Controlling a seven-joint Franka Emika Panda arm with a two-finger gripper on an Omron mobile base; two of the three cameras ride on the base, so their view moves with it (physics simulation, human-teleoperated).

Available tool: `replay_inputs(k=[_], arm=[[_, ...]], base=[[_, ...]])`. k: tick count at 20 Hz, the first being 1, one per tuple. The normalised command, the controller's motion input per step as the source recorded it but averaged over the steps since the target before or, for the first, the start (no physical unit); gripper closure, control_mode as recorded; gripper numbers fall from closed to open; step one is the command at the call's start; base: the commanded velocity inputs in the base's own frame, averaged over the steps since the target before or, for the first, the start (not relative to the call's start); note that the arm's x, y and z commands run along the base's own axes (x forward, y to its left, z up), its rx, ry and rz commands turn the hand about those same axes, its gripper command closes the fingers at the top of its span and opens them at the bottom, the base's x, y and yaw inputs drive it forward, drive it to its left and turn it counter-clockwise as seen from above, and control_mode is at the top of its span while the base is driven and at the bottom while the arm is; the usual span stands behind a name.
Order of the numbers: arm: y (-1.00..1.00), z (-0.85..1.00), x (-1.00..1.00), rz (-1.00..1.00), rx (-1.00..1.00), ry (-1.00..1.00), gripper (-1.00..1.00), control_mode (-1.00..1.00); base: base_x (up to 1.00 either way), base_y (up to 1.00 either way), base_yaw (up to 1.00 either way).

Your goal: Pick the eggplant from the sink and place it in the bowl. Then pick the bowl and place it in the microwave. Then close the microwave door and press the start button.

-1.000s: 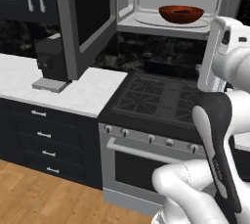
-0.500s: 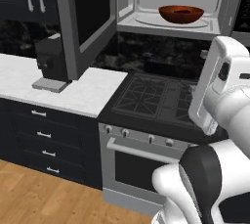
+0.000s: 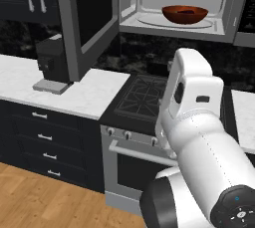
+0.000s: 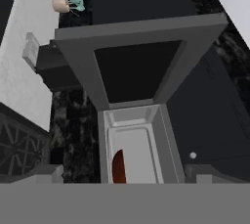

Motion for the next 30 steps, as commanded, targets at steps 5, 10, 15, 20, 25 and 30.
replay_inputs(k=[5,10,15,20,25,30], arm=[[0.92,-0.07,0.31,-0.03,0.00,0.00,-1.00,-1.00],[0.89,-0.19,0.42,-0.05,0.00,0.00,-1.00,-1.00],[0.85,-0.33,0.60,-0.08,0.00,0.00,-1.00,-1.00],[0.39,-0.45,0.99,-0.07,0.00,0.00,-1.00,-1.00],[0.71,-0.44,0.96,-0.10,0.00,-0.03,-1.00,-1.00],[0.84,-0.27,0.79,-0.14,0.00,0.00,-1.00,-1.00]], base=[[0.00,0.00,0.00],[0.00,0.00,0.00],[0.00,0.00,0.00],[0.00,0.00,0.00],[0.00,0.00,0.00],[0.00,0.00,0.00]])
